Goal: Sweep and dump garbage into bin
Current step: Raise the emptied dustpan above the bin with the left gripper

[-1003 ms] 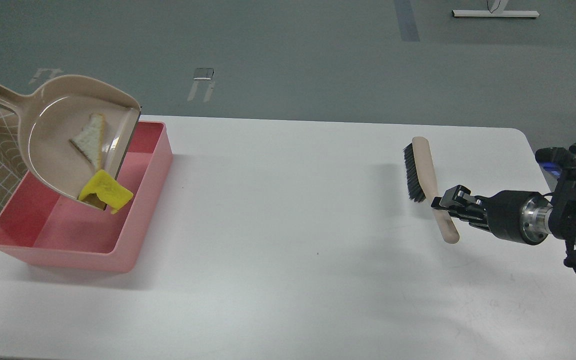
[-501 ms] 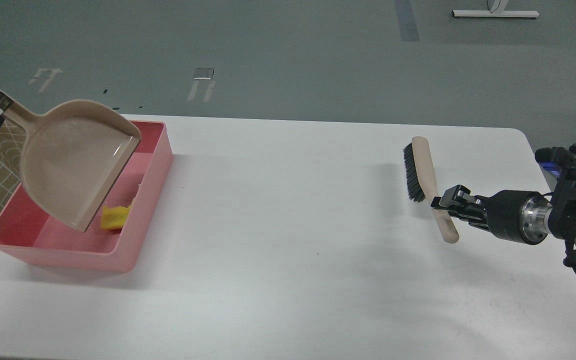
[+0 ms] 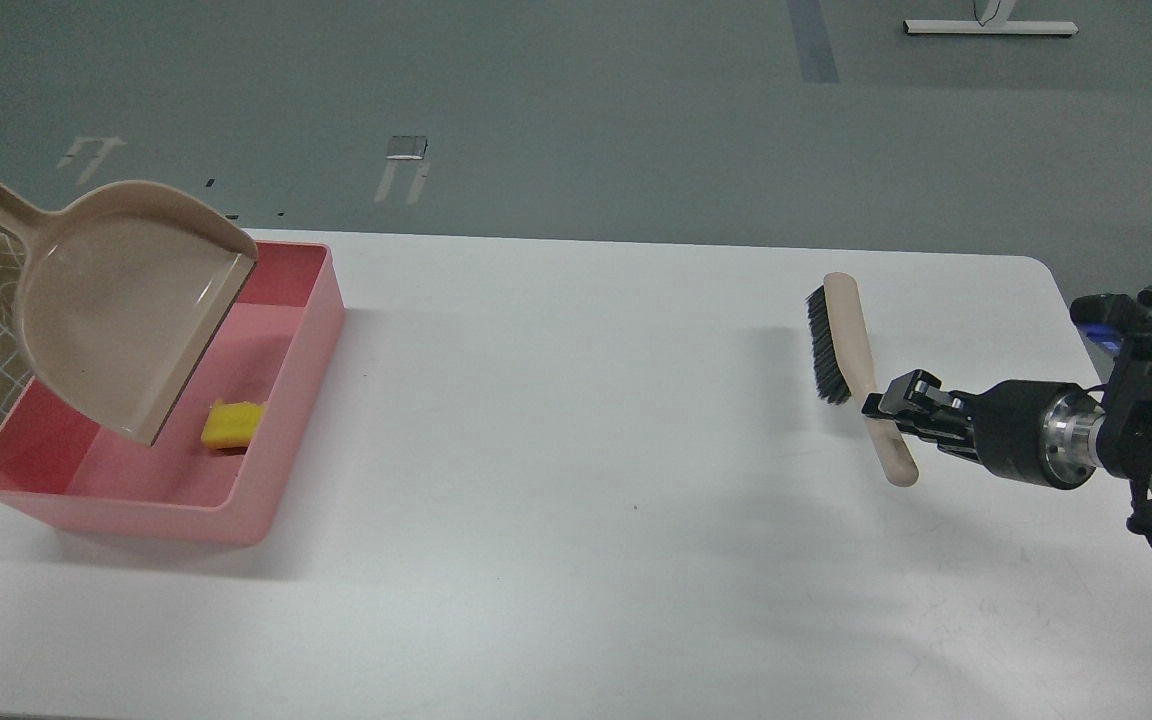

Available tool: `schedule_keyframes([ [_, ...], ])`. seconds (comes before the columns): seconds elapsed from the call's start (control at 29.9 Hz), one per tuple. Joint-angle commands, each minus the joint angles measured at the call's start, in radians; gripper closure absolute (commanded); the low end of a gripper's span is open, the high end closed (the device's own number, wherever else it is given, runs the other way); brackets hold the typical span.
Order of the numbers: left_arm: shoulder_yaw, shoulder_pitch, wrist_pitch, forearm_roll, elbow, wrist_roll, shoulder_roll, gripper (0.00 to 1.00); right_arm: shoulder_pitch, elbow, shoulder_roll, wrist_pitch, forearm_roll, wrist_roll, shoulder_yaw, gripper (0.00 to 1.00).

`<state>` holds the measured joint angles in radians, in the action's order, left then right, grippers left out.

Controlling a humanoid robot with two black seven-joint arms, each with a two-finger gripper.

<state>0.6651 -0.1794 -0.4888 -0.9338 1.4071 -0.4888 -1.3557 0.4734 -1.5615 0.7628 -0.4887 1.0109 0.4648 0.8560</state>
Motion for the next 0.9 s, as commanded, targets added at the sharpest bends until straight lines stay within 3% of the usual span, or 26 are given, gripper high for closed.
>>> schedule_keyframes([
  [0.0, 0.007, -0.009, 0.000, 0.015, 0.001, 0.000, -0.002, 1.00, -0.001, 0.000, -0.004, 0.000, 0.000, 0.000, 0.000, 1.00],
  [0.3, 0.062, -0.072, 0.000, 0.230, 0.010, 0.007, -0.002, 1.00, 0.001, 0.000, -0.004, 0.000, 0.000, 0.000, 0.000, 1.00],
  [0.43, 0.160, -0.089, 0.151, 0.335, 0.015, 0.068, -0.002, 1.00, -0.001, -0.002, -0.007, 0.000, 0.000, 0.000, 0.000, 1.00],
  [0.6, 0.244, -0.089, 0.280, 0.432, 0.030, 0.110, 0.009, 1.00, 0.001, -0.002, -0.011, 0.000, 0.000, 0.000, 0.000, 1.00],
  [0.87, 0.255, -0.097, 0.283, 0.480, 0.167, 0.153, 0.072, 1.00, -0.001, -0.002, -0.011, 0.000, 0.000, 0.002, 0.002, 1.00],
])
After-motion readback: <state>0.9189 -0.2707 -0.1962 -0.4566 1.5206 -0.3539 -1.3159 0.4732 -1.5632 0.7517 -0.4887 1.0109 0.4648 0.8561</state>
